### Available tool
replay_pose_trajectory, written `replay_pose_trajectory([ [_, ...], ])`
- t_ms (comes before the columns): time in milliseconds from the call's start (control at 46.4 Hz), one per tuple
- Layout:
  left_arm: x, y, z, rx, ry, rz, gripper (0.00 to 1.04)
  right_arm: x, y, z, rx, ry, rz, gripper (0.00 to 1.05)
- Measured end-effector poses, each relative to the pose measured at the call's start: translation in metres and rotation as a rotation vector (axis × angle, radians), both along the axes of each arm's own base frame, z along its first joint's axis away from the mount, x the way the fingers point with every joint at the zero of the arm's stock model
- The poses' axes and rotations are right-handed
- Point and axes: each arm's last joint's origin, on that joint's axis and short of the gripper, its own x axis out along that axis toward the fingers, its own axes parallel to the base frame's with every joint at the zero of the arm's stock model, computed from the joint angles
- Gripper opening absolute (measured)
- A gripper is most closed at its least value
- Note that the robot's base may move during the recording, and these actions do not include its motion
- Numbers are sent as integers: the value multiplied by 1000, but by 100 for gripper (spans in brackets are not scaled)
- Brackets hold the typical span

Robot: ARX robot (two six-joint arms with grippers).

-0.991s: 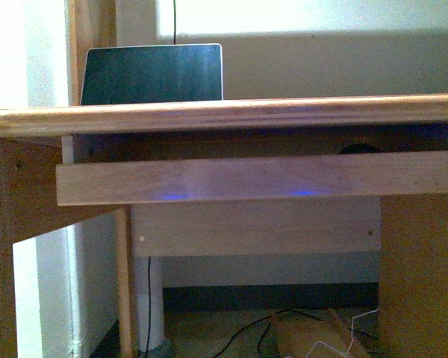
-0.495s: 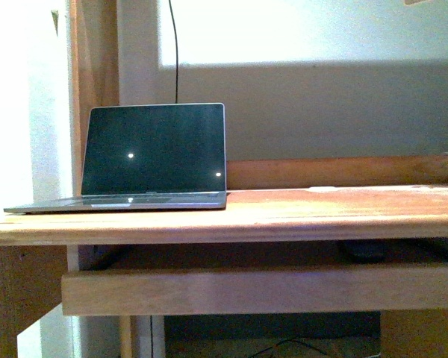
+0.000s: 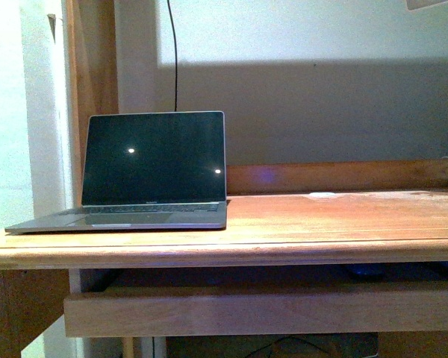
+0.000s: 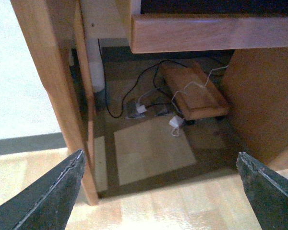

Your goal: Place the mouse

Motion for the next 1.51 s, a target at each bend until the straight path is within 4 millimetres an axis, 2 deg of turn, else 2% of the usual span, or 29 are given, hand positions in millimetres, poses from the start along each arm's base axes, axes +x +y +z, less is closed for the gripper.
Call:
replay_pose_trajectory([
  [65,30,8,1,155,-55,-62,97,0,0,0,0,0,1,97],
  [129,46,11,-2,284,-107,-98,97,0,0,0,0,0,1,97],
  [172,64,12,-7,468,-199,-153,97,0,0,0,0,0,0,97],
  [366,104,7,-17,830,-412,-328,97,0,0,0,0,0,0,97],
  [452,129,4,-20,959,-498,-371,97,0,0,0,0,0,0,97],
  [689,174,-3,-26,1081,-606,-420,97,0,0,0,0,0,0,97],
  [948,207,-17,-40,1130,-680,-505,97,0,0,0,0,0,0,97],
  [1184,229,-35,-53,1188,-750,-565,97,0,0,0,0,0,0,97],
  [1378,239,-34,-65,1321,-821,-603,97,0,0,0,0,0,0,97],
  [1507,241,-35,-68,1340,-795,-608,97,0,0,0,0,0,0,97],
])
